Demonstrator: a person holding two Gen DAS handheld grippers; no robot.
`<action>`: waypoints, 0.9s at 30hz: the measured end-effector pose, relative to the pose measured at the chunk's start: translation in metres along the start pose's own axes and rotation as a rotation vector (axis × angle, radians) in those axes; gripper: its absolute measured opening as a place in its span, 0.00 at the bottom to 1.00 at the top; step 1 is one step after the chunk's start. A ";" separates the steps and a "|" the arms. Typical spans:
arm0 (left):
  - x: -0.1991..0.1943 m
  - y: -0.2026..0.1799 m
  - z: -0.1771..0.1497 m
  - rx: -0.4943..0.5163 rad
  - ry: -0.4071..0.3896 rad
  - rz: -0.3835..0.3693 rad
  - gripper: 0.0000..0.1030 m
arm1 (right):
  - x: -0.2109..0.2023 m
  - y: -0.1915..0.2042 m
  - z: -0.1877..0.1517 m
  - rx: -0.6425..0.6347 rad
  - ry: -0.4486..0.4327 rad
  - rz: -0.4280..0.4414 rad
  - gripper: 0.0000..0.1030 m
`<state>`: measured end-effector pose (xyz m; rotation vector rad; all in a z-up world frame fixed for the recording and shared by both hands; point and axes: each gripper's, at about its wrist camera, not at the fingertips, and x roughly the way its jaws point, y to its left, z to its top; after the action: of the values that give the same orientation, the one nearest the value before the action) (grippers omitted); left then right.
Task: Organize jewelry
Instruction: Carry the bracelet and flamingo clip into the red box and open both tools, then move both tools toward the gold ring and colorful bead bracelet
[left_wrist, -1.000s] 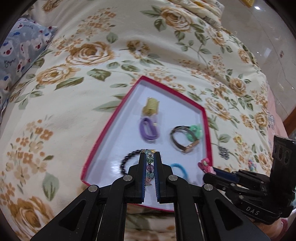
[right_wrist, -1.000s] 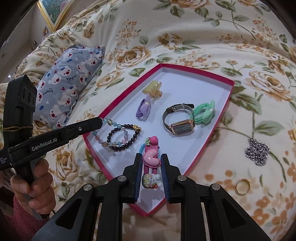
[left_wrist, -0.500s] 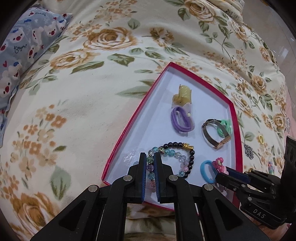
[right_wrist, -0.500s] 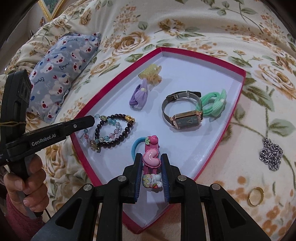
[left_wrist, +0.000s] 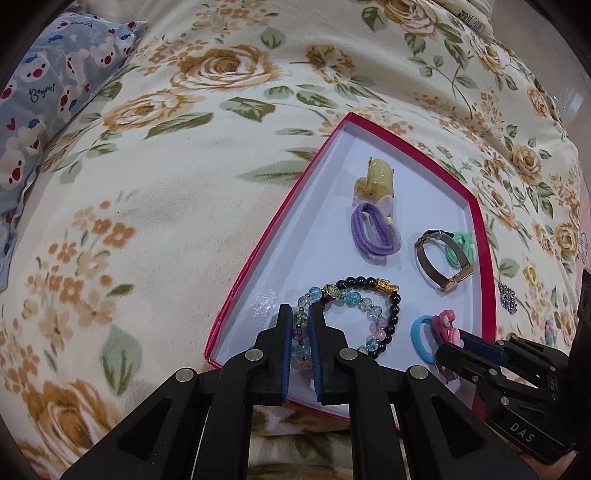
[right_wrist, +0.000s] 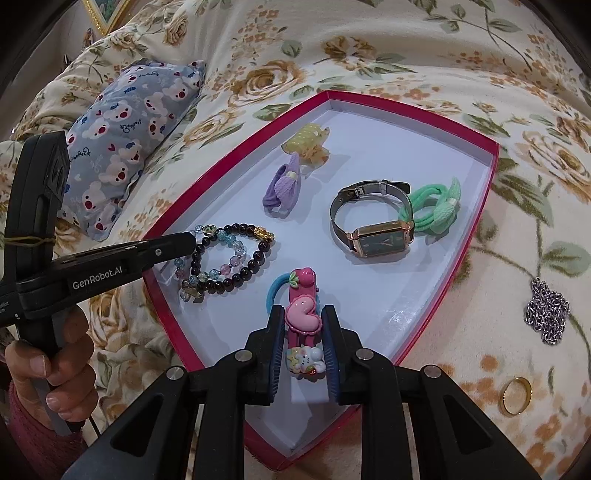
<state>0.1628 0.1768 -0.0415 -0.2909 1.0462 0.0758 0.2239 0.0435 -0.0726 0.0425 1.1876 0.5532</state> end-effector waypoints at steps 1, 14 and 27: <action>0.000 0.000 0.000 -0.001 0.000 -0.001 0.11 | 0.000 0.000 0.000 0.002 0.000 0.002 0.20; -0.017 -0.003 -0.002 0.002 -0.020 -0.004 0.22 | -0.023 -0.006 -0.002 0.041 -0.038 0.035 0.34; -0.051 -0.023 -0.018 0.035 -0.055 -0.028 0.33 | -0.076 -0.032 -0.025 0.123 -0.123 0.034 0.42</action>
<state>0.1265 0.1533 -0.0012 -0.2704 0.9872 0.0397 0.1941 -0.0231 -0.0269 0.1994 1.1007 0.5003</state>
